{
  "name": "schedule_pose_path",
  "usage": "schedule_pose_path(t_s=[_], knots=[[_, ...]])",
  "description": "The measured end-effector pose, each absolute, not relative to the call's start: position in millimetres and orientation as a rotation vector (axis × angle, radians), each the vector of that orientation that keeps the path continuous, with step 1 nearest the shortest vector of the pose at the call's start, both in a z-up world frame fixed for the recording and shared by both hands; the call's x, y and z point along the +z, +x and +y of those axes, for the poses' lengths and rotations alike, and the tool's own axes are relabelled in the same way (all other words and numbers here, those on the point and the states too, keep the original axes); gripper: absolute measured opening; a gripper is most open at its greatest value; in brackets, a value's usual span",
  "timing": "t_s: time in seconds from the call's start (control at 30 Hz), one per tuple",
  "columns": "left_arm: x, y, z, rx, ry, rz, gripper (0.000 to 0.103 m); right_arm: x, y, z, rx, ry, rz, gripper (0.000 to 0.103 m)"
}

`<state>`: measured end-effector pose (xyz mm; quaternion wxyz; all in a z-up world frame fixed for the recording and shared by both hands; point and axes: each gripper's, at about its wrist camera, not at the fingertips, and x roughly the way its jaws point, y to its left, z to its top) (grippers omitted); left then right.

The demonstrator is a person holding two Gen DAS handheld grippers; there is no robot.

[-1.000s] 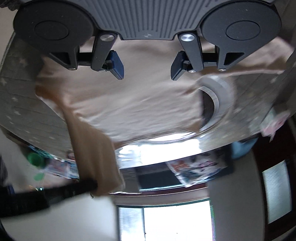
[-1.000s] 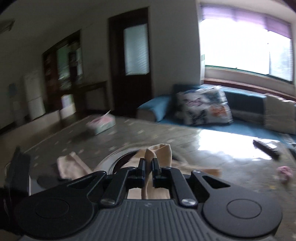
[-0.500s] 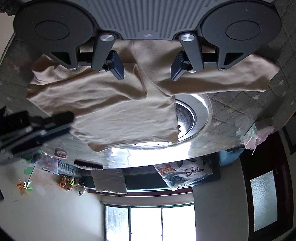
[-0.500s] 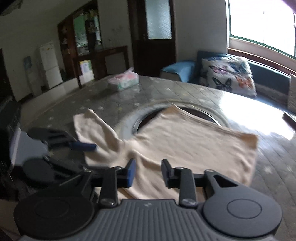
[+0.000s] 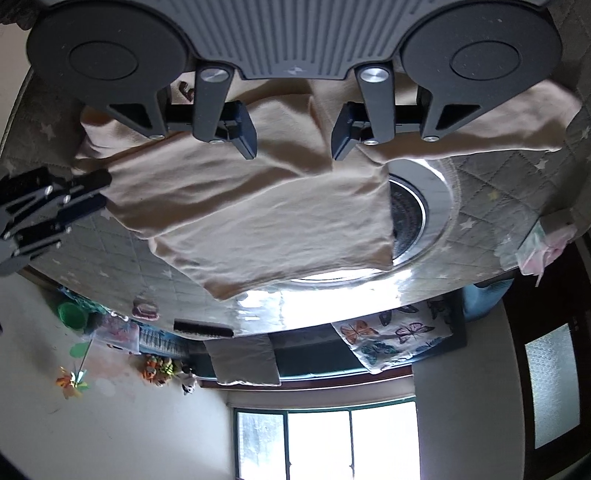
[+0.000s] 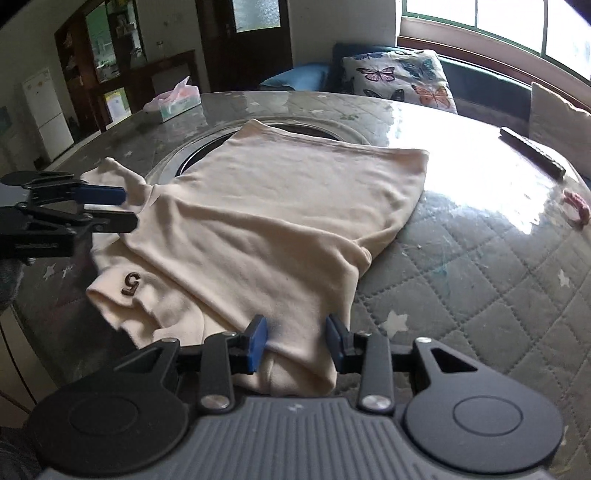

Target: Fold clothes

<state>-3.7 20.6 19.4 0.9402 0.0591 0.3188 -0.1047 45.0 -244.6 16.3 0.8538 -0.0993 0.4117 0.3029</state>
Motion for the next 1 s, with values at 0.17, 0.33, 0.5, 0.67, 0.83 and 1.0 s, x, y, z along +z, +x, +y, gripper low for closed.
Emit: schedule_pose_path(t_s=[0.17,0.33,0.5,0.67,0.83,1.0], knots=[[12.7,6.9,16.5,-0.232,0.120,0.666,0.040,28.3,60.5,-236.3,0.636,-0.206,0.800,0.035],[1.0,14.0,18.5,-0.215,0.123,0.702,0.038,19.5,84.3,-228.1,0.622,-0.190,0.795,0.034],[0.8,10.4,28.8,-0.201,0.102,0.701,0.038,20.5,86.4,-229.8,0.595,-0.187,0.790,0.034],[2.7,9.8,32.0,-0.190,0.091,0.693,0.038,22.5,86.3,-228.1,0.590,-0.183,0.775,0.034],[1.7,5.8,40.4,-0.168,0.083,0.698,0.038,11.9,90.0,-220.0,0.607,-0.185,0.795,0.033],[2.3,0.0,50.8,-0.145,0.072,0.698,0.041,16.3,86.6,-210.9,0.615,-0.219,0.791,0.034]])
